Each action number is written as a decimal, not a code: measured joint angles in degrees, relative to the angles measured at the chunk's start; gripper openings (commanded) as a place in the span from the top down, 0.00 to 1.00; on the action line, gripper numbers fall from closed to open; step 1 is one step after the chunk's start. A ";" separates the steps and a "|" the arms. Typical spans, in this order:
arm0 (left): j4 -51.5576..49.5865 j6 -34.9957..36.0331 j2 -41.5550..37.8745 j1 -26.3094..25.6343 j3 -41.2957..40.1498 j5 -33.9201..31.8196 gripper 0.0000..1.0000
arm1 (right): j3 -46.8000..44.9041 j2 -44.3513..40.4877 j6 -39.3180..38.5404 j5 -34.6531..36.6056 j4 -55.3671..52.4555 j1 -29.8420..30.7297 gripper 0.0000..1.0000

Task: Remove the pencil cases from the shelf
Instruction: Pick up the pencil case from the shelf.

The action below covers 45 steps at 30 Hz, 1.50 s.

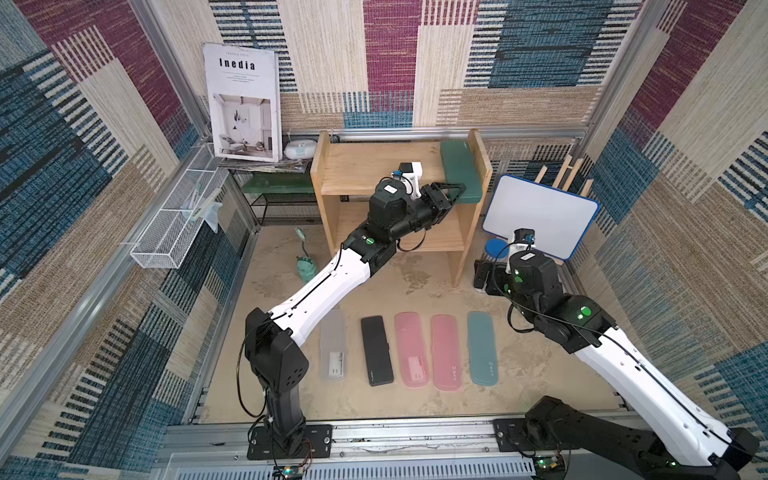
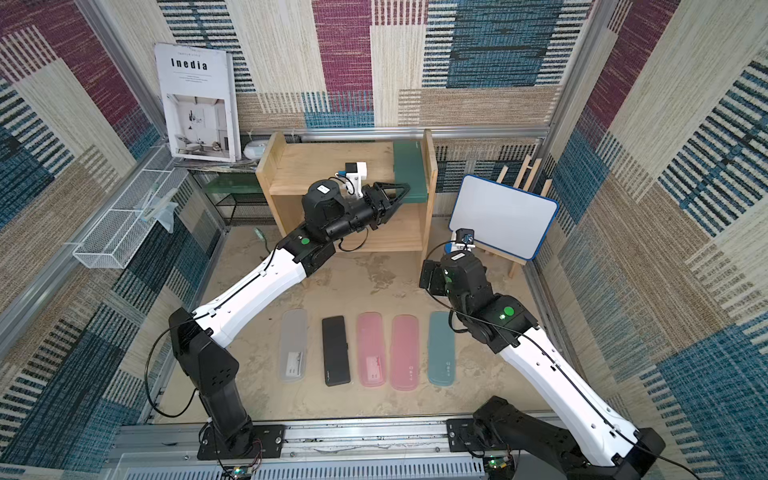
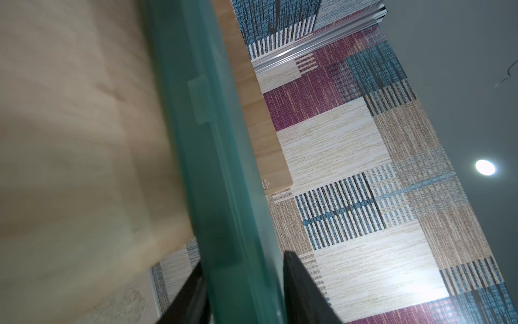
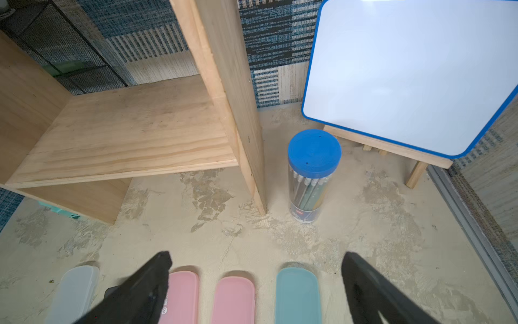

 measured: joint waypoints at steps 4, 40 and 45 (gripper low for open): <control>0.00 -0.26 0.00 -0.11 -0.07 0.02 0.78 | -0.04 -0.09 -0.02 -0.37 0.24 -0.07 0.01; -3.89 16.04 -55.49 5.60 -49.37 7.74 0.78 | 28.52 25.79 7.69 -85.22 33.46 -6.51 0.01; -3.61 15.04 -55.43 5.64 -49.96 7.89 0.78 | 32.83 29.81 8.74 -85.48 34.29 -5.07 0.05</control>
